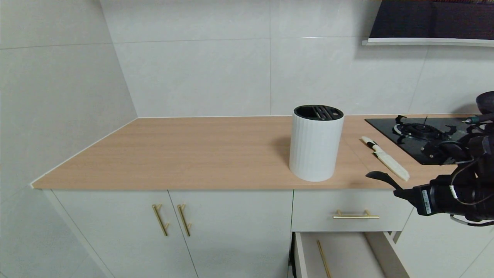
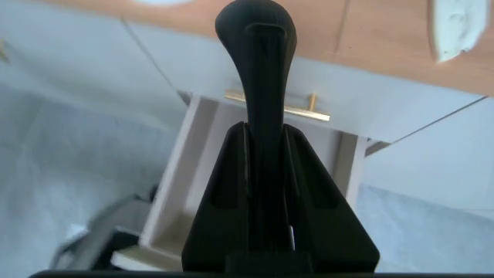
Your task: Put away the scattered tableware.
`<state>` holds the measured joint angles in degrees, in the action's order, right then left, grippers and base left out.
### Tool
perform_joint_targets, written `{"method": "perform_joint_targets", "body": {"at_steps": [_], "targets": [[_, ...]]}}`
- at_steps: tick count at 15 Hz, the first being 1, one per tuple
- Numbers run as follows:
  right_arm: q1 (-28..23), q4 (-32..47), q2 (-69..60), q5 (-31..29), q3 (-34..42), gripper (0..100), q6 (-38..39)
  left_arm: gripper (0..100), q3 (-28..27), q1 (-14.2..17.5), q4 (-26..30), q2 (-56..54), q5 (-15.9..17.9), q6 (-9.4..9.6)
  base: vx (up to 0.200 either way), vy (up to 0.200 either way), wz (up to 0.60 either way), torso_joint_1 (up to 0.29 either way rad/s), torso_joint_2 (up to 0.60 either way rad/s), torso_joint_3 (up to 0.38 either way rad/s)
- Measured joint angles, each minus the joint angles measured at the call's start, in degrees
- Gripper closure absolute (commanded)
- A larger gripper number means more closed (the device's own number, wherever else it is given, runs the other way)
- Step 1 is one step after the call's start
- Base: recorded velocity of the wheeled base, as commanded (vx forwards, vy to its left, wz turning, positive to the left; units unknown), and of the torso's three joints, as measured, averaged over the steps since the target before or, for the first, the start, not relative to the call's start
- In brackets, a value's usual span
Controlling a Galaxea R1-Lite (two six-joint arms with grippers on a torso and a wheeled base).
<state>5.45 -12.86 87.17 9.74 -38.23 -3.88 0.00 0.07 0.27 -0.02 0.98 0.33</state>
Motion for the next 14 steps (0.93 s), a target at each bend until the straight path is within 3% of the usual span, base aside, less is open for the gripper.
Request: {"method": "perform_joint_targets", "body": {"at_steps": [14], "targets": [[2.1,0.0,1.5,0.0,1.3,100,-0.1,0,0.0,0.0,0.0,0.0,0.0,0.02,0.0,0.0,0.0,-0.18,0.45,0.264]]}}
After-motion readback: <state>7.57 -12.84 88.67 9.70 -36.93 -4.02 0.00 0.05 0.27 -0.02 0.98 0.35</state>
